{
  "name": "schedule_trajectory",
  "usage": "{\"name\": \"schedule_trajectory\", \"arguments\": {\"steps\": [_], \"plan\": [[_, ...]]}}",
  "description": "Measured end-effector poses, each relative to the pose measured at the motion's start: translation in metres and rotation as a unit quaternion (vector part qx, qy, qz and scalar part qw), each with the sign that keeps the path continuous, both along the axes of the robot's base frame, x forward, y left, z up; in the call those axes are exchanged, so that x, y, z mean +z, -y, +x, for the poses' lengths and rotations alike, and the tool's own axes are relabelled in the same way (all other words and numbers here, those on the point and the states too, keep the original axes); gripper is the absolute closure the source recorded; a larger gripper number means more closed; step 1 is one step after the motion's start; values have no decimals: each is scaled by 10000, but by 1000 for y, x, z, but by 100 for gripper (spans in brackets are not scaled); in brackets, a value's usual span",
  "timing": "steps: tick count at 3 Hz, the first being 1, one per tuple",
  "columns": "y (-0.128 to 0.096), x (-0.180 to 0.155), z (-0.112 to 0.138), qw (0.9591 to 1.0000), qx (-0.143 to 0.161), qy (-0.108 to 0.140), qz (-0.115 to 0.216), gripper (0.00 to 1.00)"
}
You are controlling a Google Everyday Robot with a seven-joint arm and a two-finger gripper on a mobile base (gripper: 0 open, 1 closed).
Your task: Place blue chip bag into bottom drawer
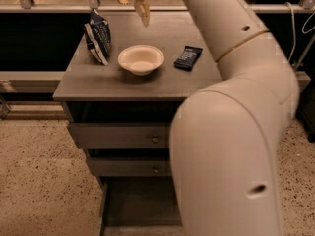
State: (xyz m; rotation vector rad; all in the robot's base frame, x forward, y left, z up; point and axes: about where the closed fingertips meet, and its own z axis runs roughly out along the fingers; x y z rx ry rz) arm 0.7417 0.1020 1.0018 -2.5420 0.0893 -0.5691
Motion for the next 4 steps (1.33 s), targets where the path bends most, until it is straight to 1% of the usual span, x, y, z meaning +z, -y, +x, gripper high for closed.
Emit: {"name": "schedule_trajectory", "arguments": {"steps": [1,2,3,4], "plan": [[-10,-5,34,9969,450,506,-412,0],[-29,-15,54,9933,692,762,-531,0],[-46,-26,69,9913,766,896,-588,0],[-55,-36,81,9906,744,953,-642,0]]}}
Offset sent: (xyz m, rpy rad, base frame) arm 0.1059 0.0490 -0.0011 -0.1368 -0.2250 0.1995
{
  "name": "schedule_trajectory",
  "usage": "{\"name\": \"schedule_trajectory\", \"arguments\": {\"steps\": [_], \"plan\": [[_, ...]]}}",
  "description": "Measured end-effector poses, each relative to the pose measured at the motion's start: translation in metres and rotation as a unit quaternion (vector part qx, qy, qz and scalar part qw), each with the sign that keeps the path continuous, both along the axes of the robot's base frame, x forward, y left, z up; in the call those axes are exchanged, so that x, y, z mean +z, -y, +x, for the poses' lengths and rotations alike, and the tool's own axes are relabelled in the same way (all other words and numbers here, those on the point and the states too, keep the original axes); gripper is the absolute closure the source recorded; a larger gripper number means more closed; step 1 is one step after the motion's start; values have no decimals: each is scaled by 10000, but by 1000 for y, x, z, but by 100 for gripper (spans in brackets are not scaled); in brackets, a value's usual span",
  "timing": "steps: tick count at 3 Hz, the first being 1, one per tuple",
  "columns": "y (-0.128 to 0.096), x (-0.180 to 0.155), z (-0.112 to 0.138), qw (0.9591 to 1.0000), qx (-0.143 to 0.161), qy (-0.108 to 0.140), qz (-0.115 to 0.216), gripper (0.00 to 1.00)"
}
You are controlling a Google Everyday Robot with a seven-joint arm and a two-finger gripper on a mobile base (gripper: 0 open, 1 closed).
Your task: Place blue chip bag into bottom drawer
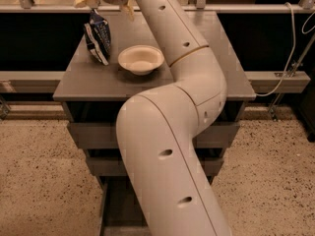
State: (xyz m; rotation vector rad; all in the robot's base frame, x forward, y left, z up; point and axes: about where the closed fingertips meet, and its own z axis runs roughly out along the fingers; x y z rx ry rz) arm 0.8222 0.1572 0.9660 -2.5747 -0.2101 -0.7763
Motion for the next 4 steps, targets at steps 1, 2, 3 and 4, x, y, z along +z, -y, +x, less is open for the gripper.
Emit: {"name": "schedule_trajectory", "arguments": {"steps": [1,2,3,4], "plan": [[-18,-22,22,9999,-90,76,57,0],[-19,-24,23,9999,-92,67,65,0],[-22,-37,24,9999,-93,-56,51,27],[-23,-51,21,9996,-108,-247,24,50]]}}
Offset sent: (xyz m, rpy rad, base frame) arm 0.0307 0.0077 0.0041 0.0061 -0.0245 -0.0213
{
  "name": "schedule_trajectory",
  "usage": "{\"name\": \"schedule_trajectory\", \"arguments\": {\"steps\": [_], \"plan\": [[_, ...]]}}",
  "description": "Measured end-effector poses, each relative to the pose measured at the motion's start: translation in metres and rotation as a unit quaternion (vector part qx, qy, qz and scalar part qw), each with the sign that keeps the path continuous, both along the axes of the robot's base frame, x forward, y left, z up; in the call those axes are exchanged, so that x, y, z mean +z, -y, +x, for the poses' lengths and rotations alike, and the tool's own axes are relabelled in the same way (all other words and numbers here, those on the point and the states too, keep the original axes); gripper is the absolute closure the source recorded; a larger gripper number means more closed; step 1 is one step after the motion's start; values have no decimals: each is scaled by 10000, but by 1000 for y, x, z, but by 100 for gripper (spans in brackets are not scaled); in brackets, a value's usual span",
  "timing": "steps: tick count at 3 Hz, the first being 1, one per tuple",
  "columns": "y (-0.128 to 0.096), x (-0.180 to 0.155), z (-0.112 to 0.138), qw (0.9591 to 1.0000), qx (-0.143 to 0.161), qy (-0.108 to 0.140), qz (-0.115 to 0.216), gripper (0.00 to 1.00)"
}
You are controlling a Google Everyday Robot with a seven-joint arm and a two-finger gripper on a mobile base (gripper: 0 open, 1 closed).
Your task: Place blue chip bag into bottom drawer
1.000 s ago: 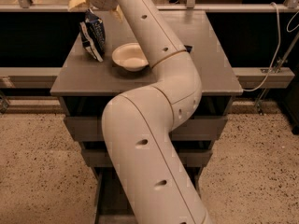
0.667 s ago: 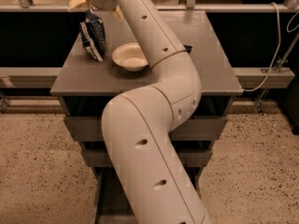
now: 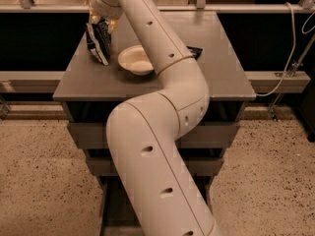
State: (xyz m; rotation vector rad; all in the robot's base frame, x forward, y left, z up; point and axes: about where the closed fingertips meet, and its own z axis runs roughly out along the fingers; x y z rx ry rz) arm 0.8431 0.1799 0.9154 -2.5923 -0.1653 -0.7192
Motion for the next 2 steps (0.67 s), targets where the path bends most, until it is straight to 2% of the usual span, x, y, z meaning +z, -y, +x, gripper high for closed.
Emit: {"name": "schedule_trajectory", "arguments": {"steps": [1,2], "plan": [[-3,-6,-13,9996,49,-264,-42,74],[-4,21,-30,9993,179,-283,151,96]]}}
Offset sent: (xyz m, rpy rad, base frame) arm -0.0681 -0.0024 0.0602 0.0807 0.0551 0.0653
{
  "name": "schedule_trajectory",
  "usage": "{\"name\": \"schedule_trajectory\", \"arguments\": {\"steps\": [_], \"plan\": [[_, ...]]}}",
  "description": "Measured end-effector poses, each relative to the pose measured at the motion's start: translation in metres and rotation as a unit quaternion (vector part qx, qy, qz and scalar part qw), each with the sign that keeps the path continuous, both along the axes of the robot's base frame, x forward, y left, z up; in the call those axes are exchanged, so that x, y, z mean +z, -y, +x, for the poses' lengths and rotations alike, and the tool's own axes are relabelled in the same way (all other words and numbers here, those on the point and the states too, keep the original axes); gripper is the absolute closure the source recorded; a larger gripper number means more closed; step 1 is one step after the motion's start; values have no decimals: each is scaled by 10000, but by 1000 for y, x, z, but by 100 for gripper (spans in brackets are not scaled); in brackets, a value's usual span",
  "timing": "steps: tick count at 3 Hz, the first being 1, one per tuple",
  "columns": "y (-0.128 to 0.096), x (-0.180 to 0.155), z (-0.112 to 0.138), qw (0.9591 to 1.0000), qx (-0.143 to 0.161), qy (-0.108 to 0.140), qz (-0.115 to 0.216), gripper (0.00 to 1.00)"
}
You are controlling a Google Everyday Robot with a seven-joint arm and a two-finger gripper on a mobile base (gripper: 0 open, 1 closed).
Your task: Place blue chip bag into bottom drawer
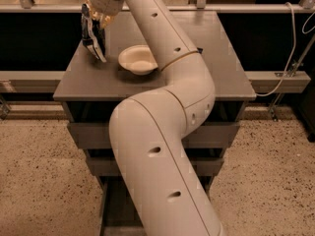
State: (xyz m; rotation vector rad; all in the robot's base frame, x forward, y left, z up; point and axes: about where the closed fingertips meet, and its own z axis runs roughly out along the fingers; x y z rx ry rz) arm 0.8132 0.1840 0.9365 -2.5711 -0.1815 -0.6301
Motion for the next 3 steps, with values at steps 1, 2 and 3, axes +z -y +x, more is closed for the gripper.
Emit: {"name": "schedule_trajectory", "arguments": {"steps": [1,2,3], "plan": [[7,60,-16,9976,236,343,547,100],[20,123,-47,9883,684,752,1140,100],[39,141,-81,9776,1122,987,1481,100]]}}
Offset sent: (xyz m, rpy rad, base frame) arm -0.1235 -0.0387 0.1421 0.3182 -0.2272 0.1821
